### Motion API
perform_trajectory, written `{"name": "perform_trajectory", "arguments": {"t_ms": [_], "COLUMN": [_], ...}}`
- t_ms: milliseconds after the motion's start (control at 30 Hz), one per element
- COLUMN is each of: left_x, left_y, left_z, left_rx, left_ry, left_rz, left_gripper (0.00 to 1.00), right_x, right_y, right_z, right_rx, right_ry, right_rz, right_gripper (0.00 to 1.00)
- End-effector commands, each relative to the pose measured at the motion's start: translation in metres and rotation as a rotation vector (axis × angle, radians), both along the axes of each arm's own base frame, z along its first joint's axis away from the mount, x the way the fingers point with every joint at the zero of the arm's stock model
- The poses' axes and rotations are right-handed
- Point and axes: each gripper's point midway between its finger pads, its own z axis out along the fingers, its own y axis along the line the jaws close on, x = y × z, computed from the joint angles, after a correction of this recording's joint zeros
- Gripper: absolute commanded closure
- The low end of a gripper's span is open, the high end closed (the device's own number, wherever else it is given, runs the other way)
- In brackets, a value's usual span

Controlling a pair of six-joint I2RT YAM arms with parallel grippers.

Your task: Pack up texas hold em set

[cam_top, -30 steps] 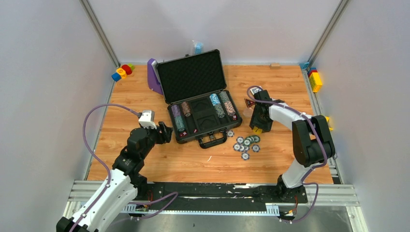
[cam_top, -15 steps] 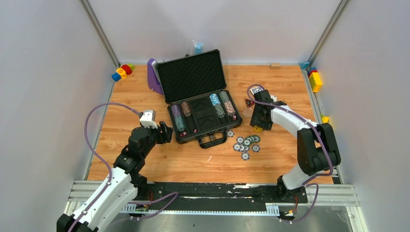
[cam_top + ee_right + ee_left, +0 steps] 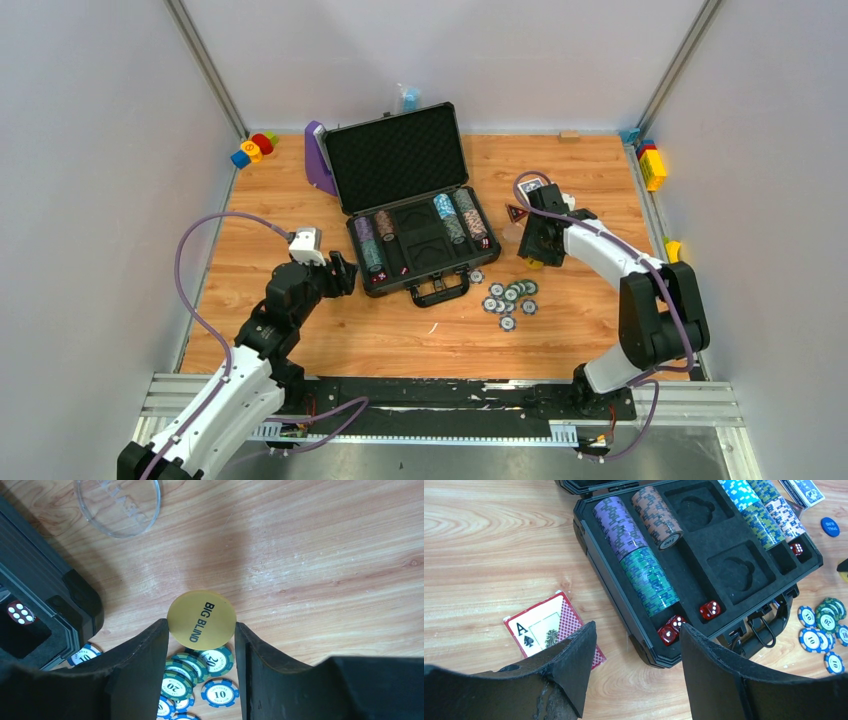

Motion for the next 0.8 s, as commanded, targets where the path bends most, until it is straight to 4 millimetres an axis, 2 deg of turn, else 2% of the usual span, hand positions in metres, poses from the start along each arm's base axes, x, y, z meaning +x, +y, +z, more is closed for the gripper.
{"name": "perform_trajectory", "arguments": {"t_ms": [0,133,267,433,633,700,733,767], "left_x": [0.006,0.005,0.005,0.004,0.004,0.004,0.004,0.004], "left_y": [0.0,0.0,0.0,0.0,0.0,0.0,0.0,0.0], "left_z": [0.01,0.01,0.011,0.01,0.01,0.01,0.011,0.01], "left_rx": [-0.016,-0.017,-0.018,-0.017,-0.018,-0.018,-0.018,-0.018], "left_ry": [-0.042,-0.043,-0.043,-0.042,-0.043,-0.042,-0.042,-0.042], "left_rz": [0.014,0.011,0.008,0.01,0.007,0.007,0.007,0.008], "left_gripper": [0.3,0.3,0.3,0.3,0.3,0.3,0.3,0.3], "right_x": [0.009,0.011,0.015,0.021,0.031,0.04,0.041,0.048], "right_y": [0.003,0.011,0.033,0.079,0.153,0.179,0.188,0.201], "right_z": [0.015,0.026,0.05,0.073,0.079,0.082,0.075,0.081], "right_rx": [0.009,0.006,-0.062,-0.033,-0.015,0.001,-0.001,0.014], "right_ry": [-0.061,-0.08,-0.113,-0.161,-0.183,-0.197,-0.184,-0.2], "right_rz": [0.006,0.039,0.107,0.214,0.384,0.436,0.459,0.477], "right_gripper": [0.61,0.61,0.61,0.61,0.63,0.64,0.64,0.64]}}
